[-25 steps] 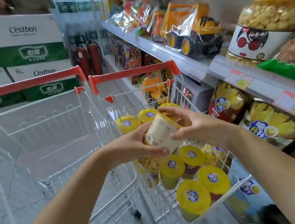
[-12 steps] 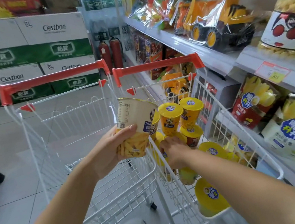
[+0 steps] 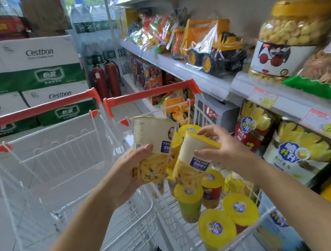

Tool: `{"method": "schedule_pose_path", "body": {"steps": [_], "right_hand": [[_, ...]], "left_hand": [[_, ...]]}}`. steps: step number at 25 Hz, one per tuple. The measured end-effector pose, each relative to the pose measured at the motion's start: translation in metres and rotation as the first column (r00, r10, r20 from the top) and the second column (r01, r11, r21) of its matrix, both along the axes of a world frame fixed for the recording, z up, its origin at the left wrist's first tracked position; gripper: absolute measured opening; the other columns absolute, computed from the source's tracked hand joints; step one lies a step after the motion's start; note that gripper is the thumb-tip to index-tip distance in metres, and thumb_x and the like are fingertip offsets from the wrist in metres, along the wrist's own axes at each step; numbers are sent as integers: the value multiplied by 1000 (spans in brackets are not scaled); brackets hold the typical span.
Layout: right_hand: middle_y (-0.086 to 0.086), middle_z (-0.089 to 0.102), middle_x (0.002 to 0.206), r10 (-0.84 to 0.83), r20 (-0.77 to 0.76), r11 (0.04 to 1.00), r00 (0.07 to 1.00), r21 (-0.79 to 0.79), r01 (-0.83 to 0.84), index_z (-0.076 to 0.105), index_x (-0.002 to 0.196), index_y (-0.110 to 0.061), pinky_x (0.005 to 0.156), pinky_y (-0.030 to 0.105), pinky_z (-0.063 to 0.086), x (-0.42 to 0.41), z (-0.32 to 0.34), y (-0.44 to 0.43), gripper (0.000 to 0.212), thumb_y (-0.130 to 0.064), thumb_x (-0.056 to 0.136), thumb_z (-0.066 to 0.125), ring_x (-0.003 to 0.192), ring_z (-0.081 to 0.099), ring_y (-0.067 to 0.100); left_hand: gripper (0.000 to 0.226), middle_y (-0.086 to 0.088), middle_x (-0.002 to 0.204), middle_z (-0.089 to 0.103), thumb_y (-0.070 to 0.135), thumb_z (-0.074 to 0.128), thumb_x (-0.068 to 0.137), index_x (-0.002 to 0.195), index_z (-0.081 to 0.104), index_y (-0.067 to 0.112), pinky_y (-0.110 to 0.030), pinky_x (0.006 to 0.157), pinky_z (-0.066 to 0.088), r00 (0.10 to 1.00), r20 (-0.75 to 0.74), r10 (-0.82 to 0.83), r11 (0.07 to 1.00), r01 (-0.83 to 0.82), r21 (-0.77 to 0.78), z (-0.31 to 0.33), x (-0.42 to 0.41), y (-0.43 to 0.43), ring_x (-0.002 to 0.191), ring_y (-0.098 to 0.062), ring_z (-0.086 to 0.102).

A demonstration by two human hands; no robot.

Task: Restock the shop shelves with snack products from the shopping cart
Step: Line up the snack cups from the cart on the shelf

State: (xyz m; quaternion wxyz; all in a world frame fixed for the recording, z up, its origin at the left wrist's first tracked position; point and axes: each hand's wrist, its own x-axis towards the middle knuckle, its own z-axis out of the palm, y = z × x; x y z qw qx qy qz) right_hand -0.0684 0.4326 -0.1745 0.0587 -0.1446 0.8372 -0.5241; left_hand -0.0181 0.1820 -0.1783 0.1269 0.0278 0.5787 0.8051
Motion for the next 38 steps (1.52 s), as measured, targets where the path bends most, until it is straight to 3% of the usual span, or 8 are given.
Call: {"method": "schedule_pose_path", "body": {"steps": [8,11,14,18,23,27,32,38], "right_hand": [[-1,62,121,-440,-8,811,898,-433,394,53,108,-53,69,29,56,69,61,74,63,-62,53,84,99,69,15],[0,64,123,-558,-14,689,829,-565,454,46,114,-58,84,46,57,95,72,102,82,-57,45,89,102,69,20],[-5,73,104,-666,-96,621,739,-621,479,44,120,-50,73,36,57,123,84,139,87,-34,50,93,96,71,17],[-14,73,90,-850,-230,488,475,-683,543,47,121,-44,66,26,58,170,118,206,87,-32,47,91,81,70,7],[-18,65,97,-937,-314,290,155,-445,847,34,123,-51,98,51,49,196,125,285,85,-32,61,90,98,65,14],[-2,56,113,-931,-313,293,189,-327,898,27,133,-34,85,31,52,191,114,305,84,-15,73,83,92,61,7],[-3,56,131,-899,-136,436,416,-364,823,17,142,-51,99,33,45,215,107,320,95,-4,81,73,113,60,11],[-13,59,119,-870,-143,494,473,-261,829,22,141,-40,90,35,52,215,105,322,129,-25,39,99,110,61,11]], "left_hand": [[86,-21,127,66,43,97,46,120,71,8,-55,77,59,941,-3,-338,888,320,330,42,-14,120,109,-39,68],[83,-22,131,63,47,93,53,124,69,10,-54,80,58,888,-63,-456,831,450,328,62,-10,171,111,-39,66],[64,-19,130,65,45,81,66,120,71,13,-57,88,56,846,-96,-524,796,527,297,79,-2,223,116,-38,64],[57,-20,126,67,40,75,67,115,74,9,-62,87,55,786,-121,-606,722,608,331,94,6,270,115,-36,65],[101,-25,120,68,41,99,40,126,62,3,-52,75,59,770,-127,-626,693,623,363,104,4,300,107,-39,69],[94,-25,120,68,42,100,37,118,69,5,-54,77,59,738,-120,-664,667,656,352,99,5,318,108,-40,68],[82,-24,119,68,44,100,36,108,77,10,-52,75,60,701,-136,-700,638,700,322,96,9,333,106,-39,69],[78,-23,118,69,44,100,36,104,78,12,-48,73,60,665,-133,-735,609,733,301,99,18,343,104,-37,70]]}}
